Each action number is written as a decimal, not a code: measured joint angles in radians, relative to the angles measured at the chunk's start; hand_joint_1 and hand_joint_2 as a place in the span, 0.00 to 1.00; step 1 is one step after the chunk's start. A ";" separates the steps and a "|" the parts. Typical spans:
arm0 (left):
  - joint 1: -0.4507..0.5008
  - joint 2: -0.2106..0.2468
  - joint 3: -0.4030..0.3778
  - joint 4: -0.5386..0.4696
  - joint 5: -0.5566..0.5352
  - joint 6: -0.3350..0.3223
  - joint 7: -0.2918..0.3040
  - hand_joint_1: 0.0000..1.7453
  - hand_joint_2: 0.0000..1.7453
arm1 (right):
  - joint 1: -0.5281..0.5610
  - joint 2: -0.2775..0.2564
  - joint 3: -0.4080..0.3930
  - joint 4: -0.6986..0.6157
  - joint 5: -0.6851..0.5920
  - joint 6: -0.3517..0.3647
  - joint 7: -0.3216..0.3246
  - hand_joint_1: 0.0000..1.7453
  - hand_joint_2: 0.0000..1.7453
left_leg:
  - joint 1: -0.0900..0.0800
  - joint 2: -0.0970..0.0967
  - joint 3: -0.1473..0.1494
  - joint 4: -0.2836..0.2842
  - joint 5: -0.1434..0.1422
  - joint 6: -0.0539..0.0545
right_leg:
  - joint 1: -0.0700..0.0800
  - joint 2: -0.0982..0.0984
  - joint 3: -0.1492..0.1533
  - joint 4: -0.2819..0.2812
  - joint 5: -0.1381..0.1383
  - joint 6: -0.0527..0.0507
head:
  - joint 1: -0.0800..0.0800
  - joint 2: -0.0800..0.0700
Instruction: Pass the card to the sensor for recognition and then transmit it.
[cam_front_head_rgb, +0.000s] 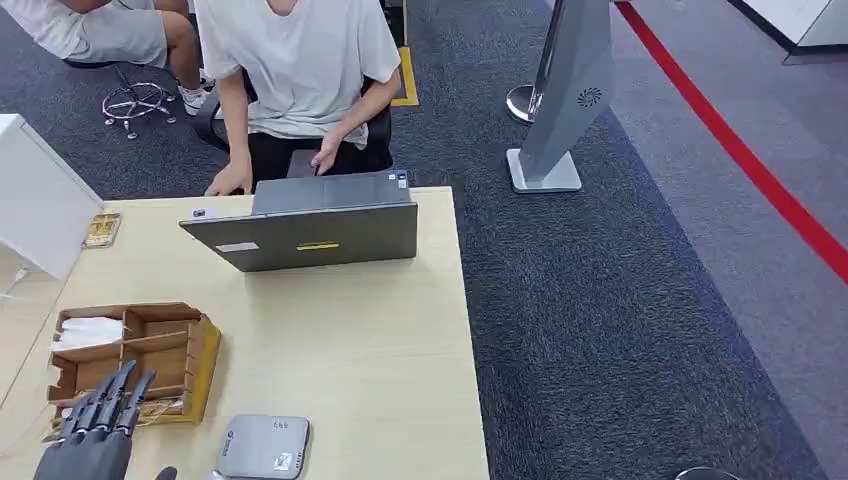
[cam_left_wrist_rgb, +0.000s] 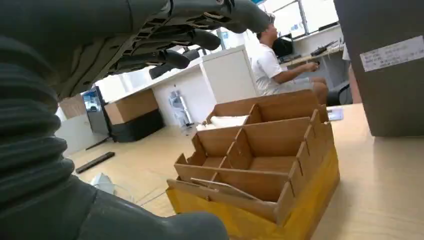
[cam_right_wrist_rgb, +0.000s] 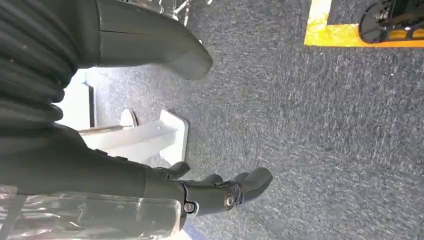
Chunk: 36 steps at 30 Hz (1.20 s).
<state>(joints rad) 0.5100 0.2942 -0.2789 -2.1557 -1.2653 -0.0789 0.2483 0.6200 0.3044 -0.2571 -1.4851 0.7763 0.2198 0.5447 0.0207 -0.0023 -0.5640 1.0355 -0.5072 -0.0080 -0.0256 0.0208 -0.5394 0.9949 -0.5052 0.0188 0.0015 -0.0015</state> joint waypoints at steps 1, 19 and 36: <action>0.002 -0.013 0.006 0.000 -0.012 -0.008 0.001 0.00 1.00 | -0.001 0.000 0.000 -0.002 0.002 0.004 0.000 0.00 1.00 | 0.000 0.000 0.000 0.000 0.000 0.000 | 0.000 0.000 0.000 0.000 0.000 0.000 | 0.000 0.000; -0.051 -0.353 0.266 0.116 -0.246 0.010 -0.284 0.00 1.00 | -0.025 0.000 -0.002 -0.008 0.020 0.030 0.026 0.00 1.00 | 0.000 -0.001 0.001 0.000 0.000 0.000 | 0.000 -0.001 0.001 0.000 0.000 0.000 | 0.000 0.000; -0.108 -0.499 0.348 0.209 -0.269 0.061 -0.366 0.00 1.00 | -0.040 0.000 0.000 -0.019 0.056 0.049 0.050 0.00 1.00 | 0.000 -0.001 0.002 0.000 0.000 0.000 | 0.000 -0.001 0.001 0.000 0.000 0.000 | 0.000 0.000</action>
<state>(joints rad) 0.4023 -0.2045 0.0686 -1.9471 -1.5339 -0.0175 -0.1175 0.5798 0.3044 -0.2575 -1.5038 0.8320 0.2686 0.5947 0.0206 -0.0037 -0.5623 1.0358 -0.5072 -0.0079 -0.0256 0.0203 -0.5381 0.9949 -0.5050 0.0189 0.0019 -0.0015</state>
